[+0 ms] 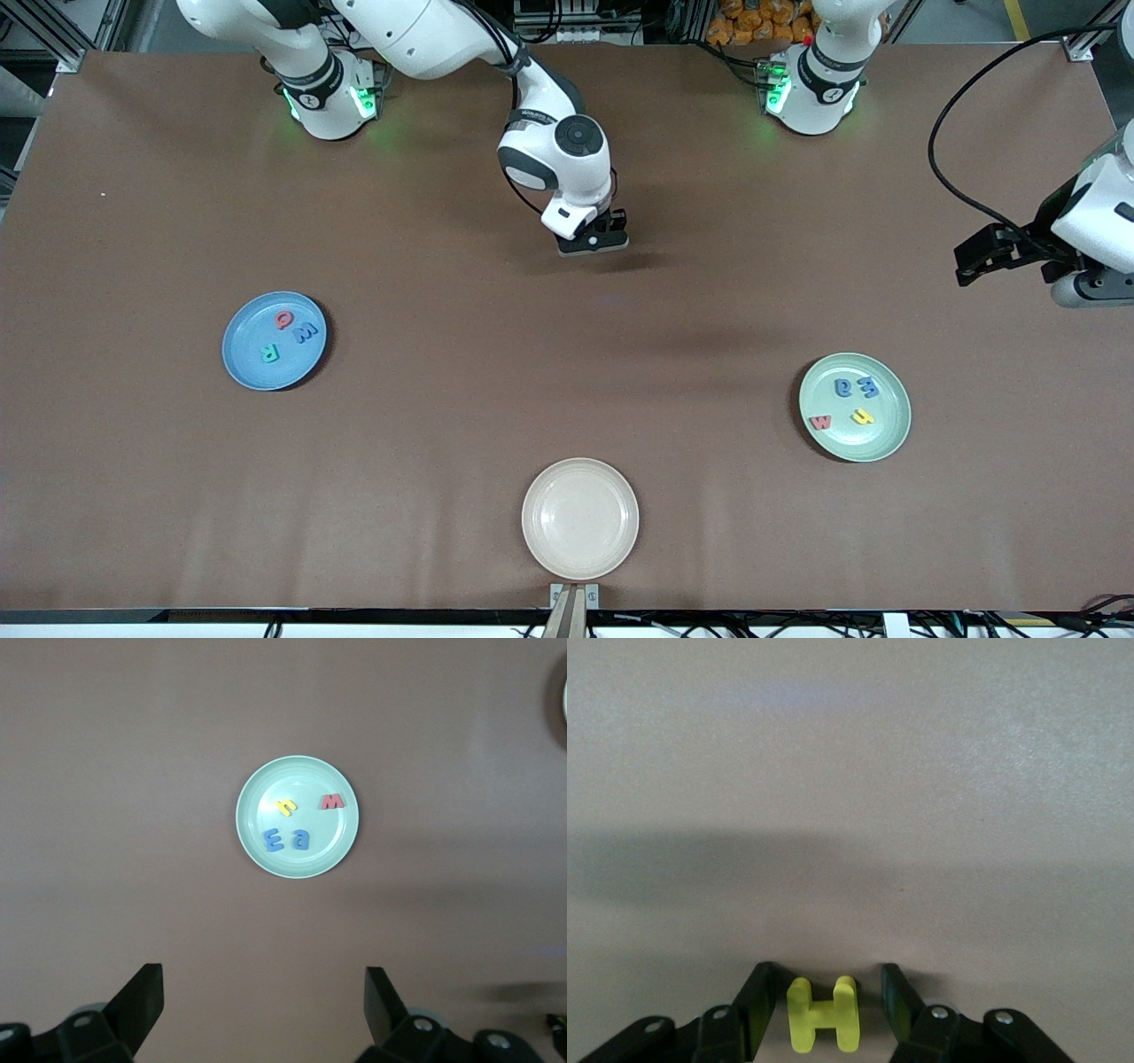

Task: Sort uppercase to blue plate, lowercase to green plate
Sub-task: 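Raise the left gripper away while the right gripper lifts the yellow H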

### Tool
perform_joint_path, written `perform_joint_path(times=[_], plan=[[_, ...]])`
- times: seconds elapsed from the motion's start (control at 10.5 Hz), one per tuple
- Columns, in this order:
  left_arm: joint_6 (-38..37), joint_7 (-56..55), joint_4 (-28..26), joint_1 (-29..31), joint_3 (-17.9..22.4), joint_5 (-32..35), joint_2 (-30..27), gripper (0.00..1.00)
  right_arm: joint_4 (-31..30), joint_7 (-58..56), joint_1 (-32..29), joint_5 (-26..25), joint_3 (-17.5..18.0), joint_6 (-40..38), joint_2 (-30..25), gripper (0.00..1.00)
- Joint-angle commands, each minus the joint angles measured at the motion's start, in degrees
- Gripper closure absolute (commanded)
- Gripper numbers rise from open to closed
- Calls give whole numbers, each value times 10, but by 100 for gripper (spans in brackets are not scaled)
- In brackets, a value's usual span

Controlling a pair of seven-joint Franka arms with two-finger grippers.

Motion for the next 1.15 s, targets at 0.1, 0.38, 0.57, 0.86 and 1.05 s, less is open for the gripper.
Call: perform_joint_path(times=[0.1,0.38,0.57,0.86,1.05], plan=[[-16,26,-15,-205,206,-16,-32,0,7,12,6,-6,3,-12,4,41],[-16,45,-22,-205,229,-70,-34,0,7,13,6,-6,7,-13,4,47],[-15,48,-33,-204,229,-76,-38,0,7,12,6,-6,7,-13,4,67],[-10,48,-36,-204,229,-84,-41,0,7,13,6,-6,6,-13,5,73],[-9,48,-38,-203,229,-84,-43,0,7,12,6,-7,6,-13,5,73]])
